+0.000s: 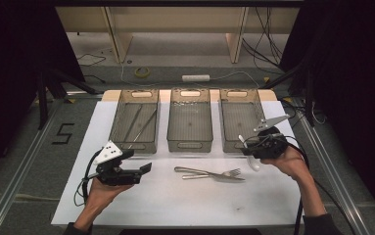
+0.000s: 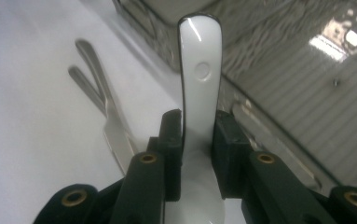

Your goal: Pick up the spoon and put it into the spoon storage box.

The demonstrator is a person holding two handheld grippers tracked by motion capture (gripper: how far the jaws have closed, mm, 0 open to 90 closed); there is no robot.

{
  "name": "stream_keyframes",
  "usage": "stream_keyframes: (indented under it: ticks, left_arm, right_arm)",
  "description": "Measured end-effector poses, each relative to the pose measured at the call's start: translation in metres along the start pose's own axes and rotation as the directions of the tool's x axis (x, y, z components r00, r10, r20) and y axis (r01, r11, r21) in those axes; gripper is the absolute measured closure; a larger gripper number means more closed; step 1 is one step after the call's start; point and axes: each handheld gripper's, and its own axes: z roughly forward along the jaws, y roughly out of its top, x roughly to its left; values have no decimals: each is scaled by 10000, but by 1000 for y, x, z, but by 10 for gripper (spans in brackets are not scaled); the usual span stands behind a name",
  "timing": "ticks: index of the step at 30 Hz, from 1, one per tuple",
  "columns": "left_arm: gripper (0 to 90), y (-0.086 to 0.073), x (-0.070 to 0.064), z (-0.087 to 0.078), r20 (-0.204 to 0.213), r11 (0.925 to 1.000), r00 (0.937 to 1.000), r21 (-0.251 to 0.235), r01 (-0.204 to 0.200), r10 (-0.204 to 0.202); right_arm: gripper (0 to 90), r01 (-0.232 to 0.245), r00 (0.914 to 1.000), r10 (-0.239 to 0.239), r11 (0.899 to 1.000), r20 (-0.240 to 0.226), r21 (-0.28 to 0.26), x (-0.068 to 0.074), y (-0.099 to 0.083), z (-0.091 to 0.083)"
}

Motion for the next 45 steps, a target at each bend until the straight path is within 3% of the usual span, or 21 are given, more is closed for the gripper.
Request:
stream_keyframes:
  ticks: [7, 13, 19, 30, 33, 34, 36, 40, 45]
  left_arm:
    - [152, 0, 0, -1, -34, 10000, 10000, -65, -8, 8]
    - [152, 0, 0, -1, -19, 10000, 10000, -71, 4, -4]
    - [152, 0, 0, -1, 9, 10000, 10000, -80, 16, -16]
    - [152, 0, -1, -2, 21, 9999, 10000, -116, 1, -1]
    - [152, 0, -1, -2, 27, 9999, 10000, -112, -16, 17]
    - [152, 0, -1, -2, 37, 9999, 10000, -112, -26, 27]
    - [152, 0, -1, -2, 43, 9999, 10000, -116, 5, -4]
    - [152, 0, -1, -2, 52, 9999, 10000, -109, -1, 2]
    - [152, 0, -1, -2, 50, 9999, 10000, -123, 1, 0]
  right_arm:
    - [759, -289, 9976, 216, 9935, -665, -1101, -1, 25, 2]
    - [762, -602, 9903, 342, 9791, -1343, -1945, -2, 48, 13]
    - [765, -929, 9834, 535, 9693, -1734, -2278, -3, 72, 28]
    - [789, -969, 9896, 662, 9630, -1274, -2516, 3, 110, 44]
    - [823, -1250, 9862, 900, 9551, -1390, -2688, 2, 115, 49]
    - [865, -1333, 9862, 1005, 9531, -1314, -2715, 2, 116, 51]
    - [865, -1490, 9854, 1190, 9489, -1216, -2783, 0, 119, 57]
    - [866, -1397, 9871, 1141, 9561, -1119, -2575, 2, 125, 65]
    - [865, -1432, 9871, 1186, 9545, -1075, -2616, 4, 131, 69]
